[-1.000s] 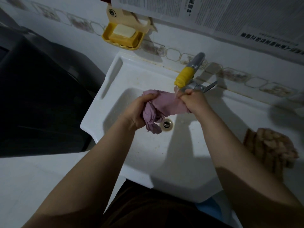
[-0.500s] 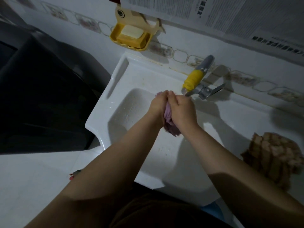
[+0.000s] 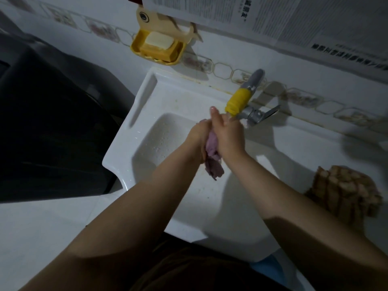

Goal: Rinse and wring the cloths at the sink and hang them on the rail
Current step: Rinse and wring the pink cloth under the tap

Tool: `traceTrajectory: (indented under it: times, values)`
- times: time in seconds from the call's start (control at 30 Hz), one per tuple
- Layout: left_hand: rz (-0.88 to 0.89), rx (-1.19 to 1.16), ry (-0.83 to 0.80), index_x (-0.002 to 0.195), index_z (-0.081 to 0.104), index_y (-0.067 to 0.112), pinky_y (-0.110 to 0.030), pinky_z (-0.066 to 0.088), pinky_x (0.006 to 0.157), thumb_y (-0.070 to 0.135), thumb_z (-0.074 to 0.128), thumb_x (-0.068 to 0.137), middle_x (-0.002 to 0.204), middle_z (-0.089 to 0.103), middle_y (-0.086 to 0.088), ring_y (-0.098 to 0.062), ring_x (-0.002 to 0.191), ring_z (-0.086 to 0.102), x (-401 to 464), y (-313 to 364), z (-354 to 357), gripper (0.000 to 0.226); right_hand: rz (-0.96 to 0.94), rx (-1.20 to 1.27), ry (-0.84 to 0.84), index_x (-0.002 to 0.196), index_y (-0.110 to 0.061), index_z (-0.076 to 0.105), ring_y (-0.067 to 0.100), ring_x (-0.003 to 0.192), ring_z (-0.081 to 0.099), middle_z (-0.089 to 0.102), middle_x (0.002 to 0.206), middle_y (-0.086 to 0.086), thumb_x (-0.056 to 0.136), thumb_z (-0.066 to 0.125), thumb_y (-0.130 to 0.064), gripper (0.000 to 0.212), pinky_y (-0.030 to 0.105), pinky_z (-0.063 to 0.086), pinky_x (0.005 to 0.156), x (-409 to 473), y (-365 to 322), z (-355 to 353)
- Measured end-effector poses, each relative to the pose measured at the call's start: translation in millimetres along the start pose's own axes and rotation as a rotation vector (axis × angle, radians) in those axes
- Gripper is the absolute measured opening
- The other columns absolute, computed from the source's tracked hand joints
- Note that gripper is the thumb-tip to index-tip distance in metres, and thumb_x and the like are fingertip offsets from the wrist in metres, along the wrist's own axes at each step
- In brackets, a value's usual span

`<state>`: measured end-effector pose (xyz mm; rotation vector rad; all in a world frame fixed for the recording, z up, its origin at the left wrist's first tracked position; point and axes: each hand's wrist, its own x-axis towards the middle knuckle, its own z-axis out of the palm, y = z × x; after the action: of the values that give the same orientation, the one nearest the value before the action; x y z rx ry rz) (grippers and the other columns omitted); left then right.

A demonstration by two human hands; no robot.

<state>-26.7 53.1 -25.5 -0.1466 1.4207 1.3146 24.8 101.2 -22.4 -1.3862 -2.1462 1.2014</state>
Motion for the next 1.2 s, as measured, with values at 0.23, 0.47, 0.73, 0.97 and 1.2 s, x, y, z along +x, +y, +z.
traceTrajectory:
  times: [0.23,0.47,0.73,0.97,1.2]
  values:
    - [-0.088,-0.266,-0.321,0.096,0.056,0.009,-0.027,0.054,0.061,0.042,0.049,0.096,0.082,0.062,-0.011,-0.019,0.070,0.061,-8,-13,-20,0.034,0.269,0.298,-0.091,0.065,-0.011,0.057,0.023,0.055,0.053,0.057,0.061,0.009,0.095,0.051,-0.037,0.040,0.027,0.045,0.055,39,28,-13]
    - [-0.042,-0.495,-0.439,0.087,0.068,0.006,-0.027,0.056,0.071,0.023,0.056,0.091,0.078,0.070,-0.010,-0.017,0.068,0.069,-2,-7,-64,0.021,0.541,0.567,-0.740,0.075,-0.013,0.065,0.006,0.043,0.039,0.046,0.057,0.001,0.084,0.063,-0.034,0.023,0.016,0.033,0.036,35,48,-54]
    - [-0.034,-0.468,-0.497,0.126,0.048,0.004,-0.030,0.055,0.081,0.012,0.079,0.071,0.094,0.068,-0.016,-0.021,0.082,0.068,3,-8,-74,0.064,0.489,0.989,-0.541,0.074,-0.018,0.071,0.009,0.069,0.065,0.071,0.077,-0.001,0.102,0.038,-0.024,0.044,0.023,0.051,0.058,28,32,-41]
    - [-0.063,-0.295,-0.160,0.091,0.055,0.014,-0.024,0.045,0.055,0.031,0.040,0.100,0.072,0.062,-0.008,-0.017,0.060,0.059,10,-17,-51,0.025,0.460,0.873,-0.399,0.057,-0.017,0.057,0.008,0.047,0.057,0.061,0.051,-0.003,0.093,0.057,-0.030,0.039,0.019,0.045,0.051,-2,-1,-22]
    - [-0.059,-0.417,0.018,0.116,0.054,0.012,-0.040,0.043,0.103,0.033,0.042,0.101,0.111,0.061,-0.017,-0.028,0.107,0.058,-7,-6,4,0.028,0.027,-0.089,-0.065,0.058,-0.013,0.051,0.034,0.077,0.063,0.066,0.076,0.020,0.096,0.049,-0.038,0.045,0.035,0.041,0.063,12,2,-4]
